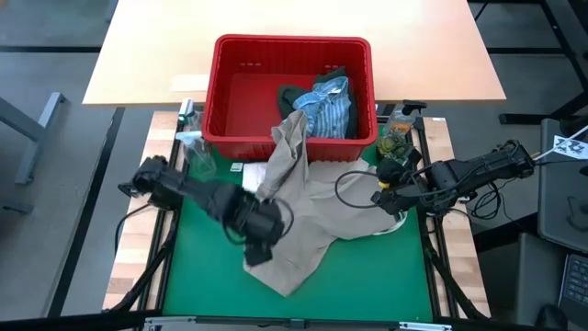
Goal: Fold Laundry from Bin
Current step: Remove the gray shorts from the red bin
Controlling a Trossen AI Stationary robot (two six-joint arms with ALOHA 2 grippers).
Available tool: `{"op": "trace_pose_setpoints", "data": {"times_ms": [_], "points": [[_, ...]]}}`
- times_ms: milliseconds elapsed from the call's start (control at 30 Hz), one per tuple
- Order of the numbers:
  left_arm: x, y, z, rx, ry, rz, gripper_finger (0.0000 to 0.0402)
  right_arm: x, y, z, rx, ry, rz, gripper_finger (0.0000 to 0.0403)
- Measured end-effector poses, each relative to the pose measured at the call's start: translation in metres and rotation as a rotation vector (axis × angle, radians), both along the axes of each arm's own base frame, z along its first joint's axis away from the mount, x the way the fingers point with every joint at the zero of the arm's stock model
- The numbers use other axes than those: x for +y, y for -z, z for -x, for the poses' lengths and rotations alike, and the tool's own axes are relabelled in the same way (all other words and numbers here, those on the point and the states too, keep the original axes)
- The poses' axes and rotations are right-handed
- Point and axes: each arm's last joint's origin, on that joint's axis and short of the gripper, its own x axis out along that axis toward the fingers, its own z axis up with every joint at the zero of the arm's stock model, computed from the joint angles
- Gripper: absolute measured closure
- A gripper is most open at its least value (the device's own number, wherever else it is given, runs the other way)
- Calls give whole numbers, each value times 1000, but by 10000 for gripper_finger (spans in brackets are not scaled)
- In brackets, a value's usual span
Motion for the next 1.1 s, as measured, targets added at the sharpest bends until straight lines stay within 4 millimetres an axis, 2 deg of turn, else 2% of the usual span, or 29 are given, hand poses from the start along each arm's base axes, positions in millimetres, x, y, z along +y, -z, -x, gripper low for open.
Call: {"op": "trace_pose_setpoints", "data": {"times_ms": [267, 533, 800, 1100], "points": [[-55, 47, 22, 85, 21, -18, 260, 1, 1, 0, 15, -14, -51, 397], [-84, 91, 32, 70, 48, -6, 260, 1, 1, 0, 29, -32, -42, 397], [-83, 120, 35, 81, 18, -33, 261, 1, 1, 0, 26, -32, -43, 397], [-77, 124, 33, -17, -110, -153, 261, 1, 1, 0, 26, -32, -42, 397]]}}
